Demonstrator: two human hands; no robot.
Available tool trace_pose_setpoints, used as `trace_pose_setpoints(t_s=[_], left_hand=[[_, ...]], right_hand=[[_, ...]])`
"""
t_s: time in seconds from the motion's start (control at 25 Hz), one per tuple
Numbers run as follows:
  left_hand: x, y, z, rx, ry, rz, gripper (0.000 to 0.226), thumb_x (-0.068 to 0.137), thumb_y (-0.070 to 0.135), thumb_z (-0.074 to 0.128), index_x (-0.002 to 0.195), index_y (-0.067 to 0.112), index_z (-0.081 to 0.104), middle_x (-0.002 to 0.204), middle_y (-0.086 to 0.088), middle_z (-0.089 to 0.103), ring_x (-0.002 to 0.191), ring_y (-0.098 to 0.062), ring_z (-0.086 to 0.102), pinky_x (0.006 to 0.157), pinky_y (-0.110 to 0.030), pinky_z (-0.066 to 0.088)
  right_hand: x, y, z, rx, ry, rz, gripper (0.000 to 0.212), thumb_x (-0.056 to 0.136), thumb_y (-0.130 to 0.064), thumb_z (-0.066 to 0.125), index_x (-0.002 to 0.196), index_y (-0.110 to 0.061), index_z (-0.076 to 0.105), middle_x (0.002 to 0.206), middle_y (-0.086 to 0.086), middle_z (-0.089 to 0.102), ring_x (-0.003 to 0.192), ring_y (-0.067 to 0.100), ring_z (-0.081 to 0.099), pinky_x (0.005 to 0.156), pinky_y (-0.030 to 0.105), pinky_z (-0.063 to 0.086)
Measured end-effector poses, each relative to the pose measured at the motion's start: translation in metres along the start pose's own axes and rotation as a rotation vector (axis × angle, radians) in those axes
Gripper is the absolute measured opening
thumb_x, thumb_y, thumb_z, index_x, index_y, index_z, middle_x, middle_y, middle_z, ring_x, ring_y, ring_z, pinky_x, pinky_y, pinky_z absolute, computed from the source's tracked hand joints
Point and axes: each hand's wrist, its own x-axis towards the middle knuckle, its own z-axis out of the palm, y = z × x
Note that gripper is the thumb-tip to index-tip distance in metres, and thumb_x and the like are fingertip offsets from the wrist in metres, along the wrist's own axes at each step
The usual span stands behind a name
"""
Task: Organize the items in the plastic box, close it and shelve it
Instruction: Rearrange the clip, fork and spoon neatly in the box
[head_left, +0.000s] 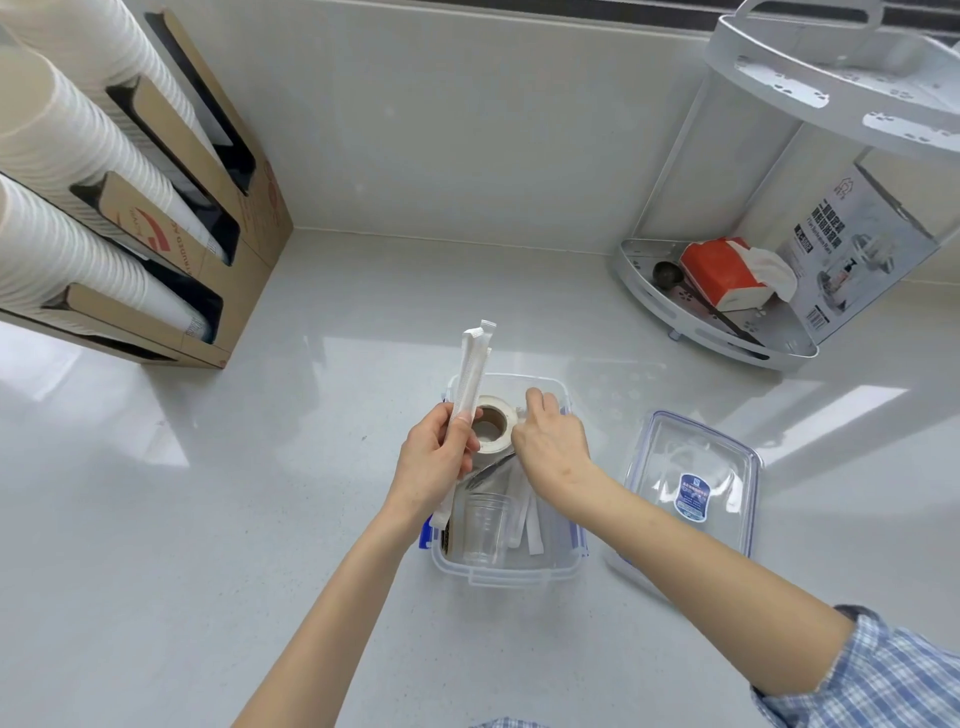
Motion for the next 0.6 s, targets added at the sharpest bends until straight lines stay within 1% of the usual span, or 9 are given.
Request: trace_pose_setpoints(t_s=[0.12, 0.24, 0.32, 0.4, 0.44, 0.48, 0.52, 0.56, 0.6], left_hand=[[-0.001, 0.000, 0.001, 0.006, -0.007, -0.002, 0.026, 0.094, 0.022, 0.037, 0.098, 0.005, 0.056, 0.063, 0.005, 0.052, 0.040, 0.000, 0.046, 0.048, -0.014, 0.041], [-0.004, 0.002, 0.001, -0.012, 0.009, 0.006, 0.027, 0.094, 0.021, 0.035, 0.098, 0.004, 0.055, 0.063, 0.004, 0.050, 0.039, 0.001, 0.045, 0.049, -0.014, 0.041], [-0.006, 0.008, 0.000, -0.045, 0.057, 0.039, 0.025, 0.095, 0.022, 0.034, 0.095, 0.009, 0.055, 0.062, 0.004, 0.048, 0.040, 0.001, 0.043, 0.046, -0.009, 0.039], [-0.006, 0.015, -0.001, -0.088, 0.097, 0.063, 0.023, 0.096, 0.022, 0.032, 0.098, 0.014, 0.054, 0.062, 0.004, 0.045, 0.046, -0.002, 0.041, 0.045, -0.008, 0.037], [-0.006, 0.017, -0.001, -0.099, 0.107, 0.063, 0.023, 0.096, 0.020, 0.031, 0.099, 0.014, 0.053, 0.063, 0.004, 0.044, 0.049, -0.005, 0.039, 0.045, -0.009, 0.037], [-0.005, 0.019, 0.000, -0.107, 0.111, 0.058, 0.023, 0.096, 0.019, 0.030, 0.099, 0.013, 0.052, 0.064, 0.004, 0.043, 0.052, -0.008, 0.038, 0.045, -0.009, 0.036], [-0.005, 0.020, 0.002, -0.116, 0.107, 0.044, 0.023, 0.095, 0.017, 0.029, 0.097, 0.012, 0.052, 0.064, 0.004, 0.042, 0.052, -0.009, 0.037, 0.045, -0.010, 0.036], [-0.006, 0.020, 0.005, -0.126, 0.093, 0.025, 0.023, 0.095, 0.015, 0.029, 0.092, 0.013, 0.051, 0.065, 0.003, 0.042, 0.052, -0.010, 0.036, 0.047, -0.013, 0.035], [-0.007, 0.020, 0.009, -0.127, 0.070, 0.006, 0.024, 0.095, 0.014, 0.028, 0.087, 0.016, 0.051, 0.065, 0.003, 0.042, 0.052, -0.010, 0.036, 0.049, -0.015, 0.035]], right_hand=[[-0.003, 0.015, -0.003, -0.038, 0.065, -0.047, 0.030, 0.084, 0.002, 0.047, 0.110, -0.004, 0.060, 0.127, 0.015, 0.044, 0.122, 0.031, 0.036, 0.093, 0.036, 0.033], [-0.005, 0.029, -0.012, -0.009, 0.123, -0.062, 0.026, 0.087, -0.007, 0.049, 0.107, -0.012, 0.065, 0.120, 0.008, 0.054, 0.117, 0.029, 0.040, 0.082, 0.034, 0.030], [-0.008, 0.040, -0.021, 0.071, 0.129, -0.034, 0.026, 0.090, -0.015, 0.048, 0.106, -0.016, 0.068, 0.117, 0.006, 0.058, 0.115, 0.027, 0.042, 0.077, 0.033, 0.025], [-0.014, 0.054, -0.028, 0.249, 0.114, 0.036, 0.025, 0.090, -0.021, 0.050, 0.104, -0.016, 0.070, 0.112, 0.007, 0.064, 0.111, 0.028, 0.047, 0.081, 0.034, 0.031], [-0.018, 0.059, -0.030, 0.373, 0.108, 0.077, 0.024, 0.090, -0.021, 0.051, 0.103, -0.014, 0.070, 0.106, 0.009, 0.068, 0.104, 0.029, 0.050, 0.081, 0.035, 0.034], [-0.022, 0.064, -0.031, 0.512, 0.108, 0.116, 0.023, 0.089, -0.021, 0.052, 0.101, -0.013, 0.071, 0.096, 0.012, 0.069, 0.091, 0.029, 0.053, 0.076, 0.034, 0.036], [-0.025, 0.066, -0.029, 0.656, 0.103, 0.150, 0.023, 0.089, -0.020, 0.053, 0.099, -0.010, 0.071, 0.084, 0.014, 0.067, 0.077, 0.026, 0.051, 0.067, 0.032, 0.035], [-0.027, 0.067, -0.026, 0.794, 0.093, 0.180, 0.022, 0.088, -0.019, 0.054, 0.098, -0.007, 0.071, 0.076, 0.016, 0.061, 0.068, 0.022, 0.046, 0.060, 0.030, 0.032], [-0.029, 0.068, -0.020, 0.930, 0.092, 0.211, 0.023, 0.088, -0.019, 0.054, 0.097, -0.005, 0.070, 0.075, 0.018, 0.058, 0.066, 0.019, 0.044, 0.058, 0.029, 0.030]])
